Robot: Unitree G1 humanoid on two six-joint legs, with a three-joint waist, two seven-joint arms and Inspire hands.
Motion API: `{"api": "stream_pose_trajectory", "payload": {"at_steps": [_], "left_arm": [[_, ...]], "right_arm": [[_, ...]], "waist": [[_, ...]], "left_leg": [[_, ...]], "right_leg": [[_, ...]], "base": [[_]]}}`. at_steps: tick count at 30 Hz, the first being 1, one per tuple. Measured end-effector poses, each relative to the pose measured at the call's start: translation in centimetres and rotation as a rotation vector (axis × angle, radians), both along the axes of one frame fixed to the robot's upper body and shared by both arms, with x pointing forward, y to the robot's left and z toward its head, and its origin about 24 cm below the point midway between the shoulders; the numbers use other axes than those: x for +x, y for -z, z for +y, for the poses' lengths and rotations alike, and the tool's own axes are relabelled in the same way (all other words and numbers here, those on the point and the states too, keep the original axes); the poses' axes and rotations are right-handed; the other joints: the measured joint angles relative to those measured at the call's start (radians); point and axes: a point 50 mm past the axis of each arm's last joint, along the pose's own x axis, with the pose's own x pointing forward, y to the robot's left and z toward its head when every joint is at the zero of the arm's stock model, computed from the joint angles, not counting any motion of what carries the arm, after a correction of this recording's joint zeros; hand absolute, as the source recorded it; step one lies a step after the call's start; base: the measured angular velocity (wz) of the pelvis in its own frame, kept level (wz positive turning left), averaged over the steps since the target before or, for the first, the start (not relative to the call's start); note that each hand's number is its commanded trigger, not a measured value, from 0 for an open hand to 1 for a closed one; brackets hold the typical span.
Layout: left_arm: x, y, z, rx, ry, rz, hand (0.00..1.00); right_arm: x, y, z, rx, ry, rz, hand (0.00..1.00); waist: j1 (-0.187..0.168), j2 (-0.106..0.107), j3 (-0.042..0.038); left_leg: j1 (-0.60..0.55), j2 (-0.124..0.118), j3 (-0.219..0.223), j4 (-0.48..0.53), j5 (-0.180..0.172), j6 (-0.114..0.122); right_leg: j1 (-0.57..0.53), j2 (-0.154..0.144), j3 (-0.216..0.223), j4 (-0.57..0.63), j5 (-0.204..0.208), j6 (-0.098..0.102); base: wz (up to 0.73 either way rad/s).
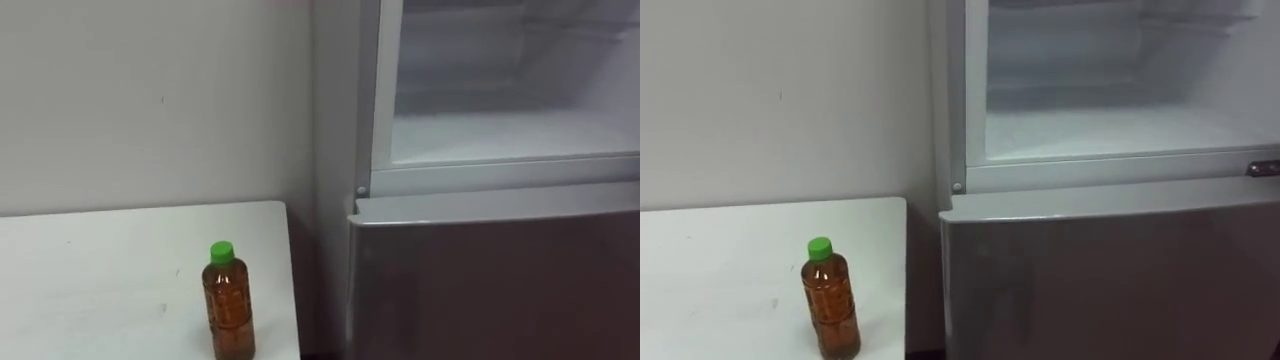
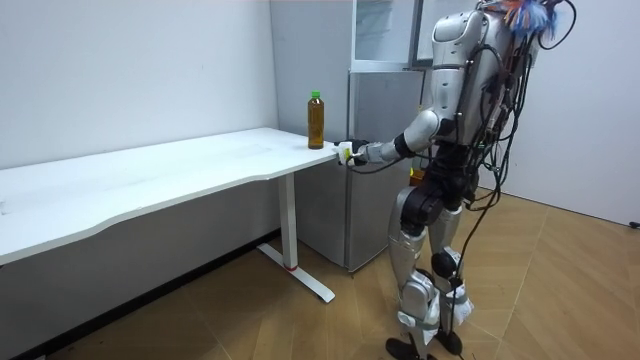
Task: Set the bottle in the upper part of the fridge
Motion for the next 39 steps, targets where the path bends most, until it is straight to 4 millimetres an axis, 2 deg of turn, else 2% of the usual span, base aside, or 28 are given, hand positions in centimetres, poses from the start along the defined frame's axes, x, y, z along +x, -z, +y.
{"api": "stream_pose_trajectory", "payload": {"at_steps": [5, 6, 7, 8, 10, 13, 15, 18, 22, 36, 39], "left_arm": [[-1.6, 1.1, 4.6, 0.062, -0.215, 0.056, 0.00], [-3.4, 2.5, 5.9, 0.105, -0.268, 0.174, 0.00], [-5.9, 4.3, 7.2, 0.149, -0.334, 0.339, 0.00], [-7.6, 5.1, 7.9, 0.172, -0.367, 0.435, 0.00], [-13.4, 6.9, 9.1, 0.269, -0.428, 0.727, 0.00], [-16.6, 7.6, 8.7, 0.307, -0.449, 0.880, 0.00], [-16.9, 7.9, 7.9, 0.295, -0.449, 0.906, 0.00], [-16.2, 8.1, 7.1, 0.286, -0.448, 0.896, 0.00], [-15.6, 8.1, 6.8, 0.294, -0.433, 0.890, 0.00], [-16.2, 8.2, 6.7, 0.369, -0.417, 0.931, 0.00], [-15.8, 8.1, 6.8, 0.396, -0.403, 0.914, 0.00]], "right_arm": [[-1.5, 0.1, -0.5, -0.029, 0.036, 0.032, 0.00], [-1.5, 0.1, -0.5, -0.032, 0.040, 0.034, 0.00], [-1.5, 0.1, -0.4, -0.032, 0.029, 0.034, 0.00], [-1.4, 0.1, -0.3, -0.034, 0.019, 0.033, 0.00], [-1.4, 0.1, -0.1, -0.032, 0.002, 0.037, 0.00], [-1.5, 0.3, 0.0, -0.028, 0.007, 0.052, 0.00], [-1.3, 0.3, 0.1, -0.023, 0.000, 0.054, 0.00], [-0.9, 0.4, 0.4, -0.017, -0.027, 0.049, 0.00], [-0.9, 0.3, 0.4, -0.013, -0.024, 0.042, 0.00], [-0.8, 0.4, 0.5, -0.013, -0.031, 0.036, 0.00], [-0.5, 0.3, 0.6, -0.014, -0.055, 0.024, 0.00]], "waist": [[0.029, -0.002, -0.0033], [0.029, -0.002, -0.0037], [0.028, -0.003, -0.0043], [0.027, -0.004, -0.0044], [0.021, -0.006, -0.0023], [0.027, -0.014, 0.0043], [0.027, -0.008, 0.0071], [0.025, 0.000, 0.0104], [0.020, 0.016, 0.0136], [0.021, 0.016, 0.0140], [0.023, 0.015, 0.0144]], "left_leg": [[0.017, 0.001, 0.000, -0.008, -0.004, -0.007], [0.019, 0.001, 0.000, -0.010, -0.004, -0.007], [0.019, 0.003, -0.001, -0.010, -0.005, -0.009], [0.019, 0.003, -0.001, -0.010, -0.007, -0.011], [0.011, 0.005, -0.008, 0.003, -0.011, -0.012], [-0.004, 0.001, -0.033, 0.010, -0.014, -0.007], [-0.009, -0.001, -0.037, 0.015, -0.015, -0.004], [-0.014, 0.000, -0.037, 0.017, -0.018, -0.001], [-0.018, -0.001, -0.037, 0.023, -0.018, -0.001], [-0.021, -0.001, -0.038, 0.032, -0.018, -0.001], [-0.022, -0.002, -0.038, 0.031, -0.018, -0.001]], "right_leg": [[0.007, 0.001, 0.003, 0.001, -0.008, -0.001], [0.007, 0.003, 0.003, 0.000, -0.008, -0.001], [0.006, 0.005, 0.003, -0.001, -0.008, -0.002], [0.006, 0.005, 0.002, -0.001, -0.008, -0.002], [0.005, 0.005, -0.005, -0.001, -0.007, -0.003], [0.004, 0.002, -0.005, 0.000, -0.005, 0.001], [0.004, 0.001, -0.004, 0.000, -0.003, 0.003], [0.006, 0.000, -0.003, 0.003, -0.002, 0.004], [0.005, -0.001, -0.002, 0.002, -0.002, 0.004], [0.004, -0.001, -0.003, -0.001, -0.003, 0.004], [0.003, -0.001, -0.003, -0.001, -0.003, 0.004]], "base": [[-0.06], [0.00], [-0.04], [-0.05], [0.09], [0.31], [0.11], [-0.02], [-0.01], [0.00], [0.00]]}}
